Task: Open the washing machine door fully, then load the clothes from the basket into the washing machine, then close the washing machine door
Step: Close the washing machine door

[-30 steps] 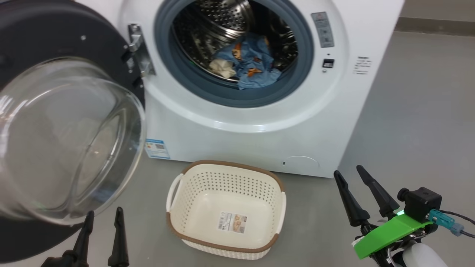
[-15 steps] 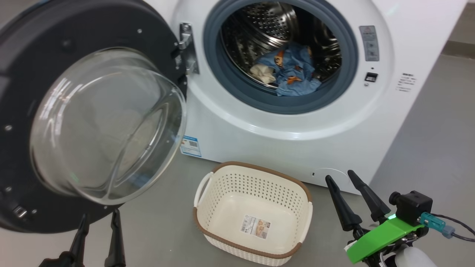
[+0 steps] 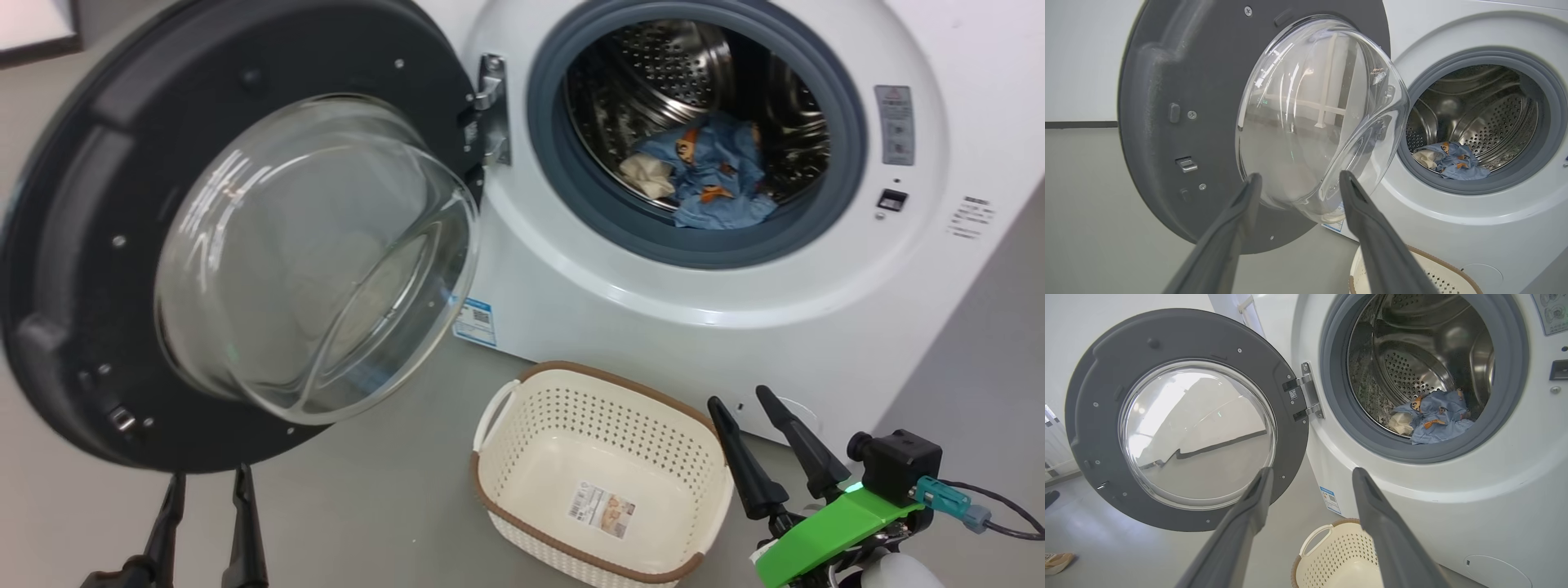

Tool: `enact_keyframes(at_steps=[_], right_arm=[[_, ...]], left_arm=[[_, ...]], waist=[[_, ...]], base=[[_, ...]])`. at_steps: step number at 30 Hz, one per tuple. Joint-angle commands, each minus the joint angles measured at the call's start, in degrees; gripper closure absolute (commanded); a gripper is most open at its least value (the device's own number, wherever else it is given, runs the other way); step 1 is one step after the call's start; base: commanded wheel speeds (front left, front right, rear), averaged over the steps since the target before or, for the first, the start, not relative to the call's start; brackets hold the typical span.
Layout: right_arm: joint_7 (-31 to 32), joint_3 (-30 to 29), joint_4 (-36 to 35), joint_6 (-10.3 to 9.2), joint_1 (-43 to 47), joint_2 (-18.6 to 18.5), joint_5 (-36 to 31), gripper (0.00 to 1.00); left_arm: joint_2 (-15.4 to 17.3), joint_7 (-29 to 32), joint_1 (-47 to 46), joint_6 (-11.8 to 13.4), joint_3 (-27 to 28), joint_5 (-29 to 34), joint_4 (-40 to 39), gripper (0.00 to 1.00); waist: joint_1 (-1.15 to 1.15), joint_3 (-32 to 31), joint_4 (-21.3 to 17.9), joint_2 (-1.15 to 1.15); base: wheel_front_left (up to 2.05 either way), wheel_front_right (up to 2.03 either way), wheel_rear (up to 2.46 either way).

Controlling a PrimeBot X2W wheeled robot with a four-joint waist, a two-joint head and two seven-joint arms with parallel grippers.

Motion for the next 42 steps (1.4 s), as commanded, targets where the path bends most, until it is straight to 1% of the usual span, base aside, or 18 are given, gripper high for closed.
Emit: enact_keyframes(at_steps=[1,11,18,26,42], right_arm=[[-0.27,1.44,-1.2,0.09,-0.33,-0.04,0.3,0.0],[-0.27,1.96,-1.24,0.09,-0.51,-0.1,0.25,0.0],[-0.27,2.31,-1.33,0.09,-0.99,-0.48,0.25,0.0],[-0.27,2.61,-1.3,0.09,-1.21,-0.63,0.49,0.0],[-0.27,2.7,-1.21,0.09,-1.74,-0.86,0.66,0.0]], left_arm=[[0.9,-0.17,-0.9,0.57,2.08,0.12,-1.28,0.0],[1.44,-0.19,-1.09,1.35,2.53,-0.33,-1.8,0.0],[1.83,-0.18,-1.47,1.67,2.74,-0.61,-2.19,0.0],[1.91,-0.26,-1.67,1.98,2.64,-0.93,-2.4,0.0],[3.39,-0.02,-2.38,2.0,2.78,-1.65,-4.47,0.0]], waist=[[0.0,0.0,1.36,0.0],[0.0,0.73,4.33,0.0],[0.0,1.68,5.13,0.0],[0.0,1.93,5.35,0.0],[0.0,2.7,4.32,0.0]], base=[[0.0,0.0,0.0],[0.0,0.0,0.0],[0.0,0.0,0.0],[0.0,0.0,0.0],[0.0,0.0,0.0]])
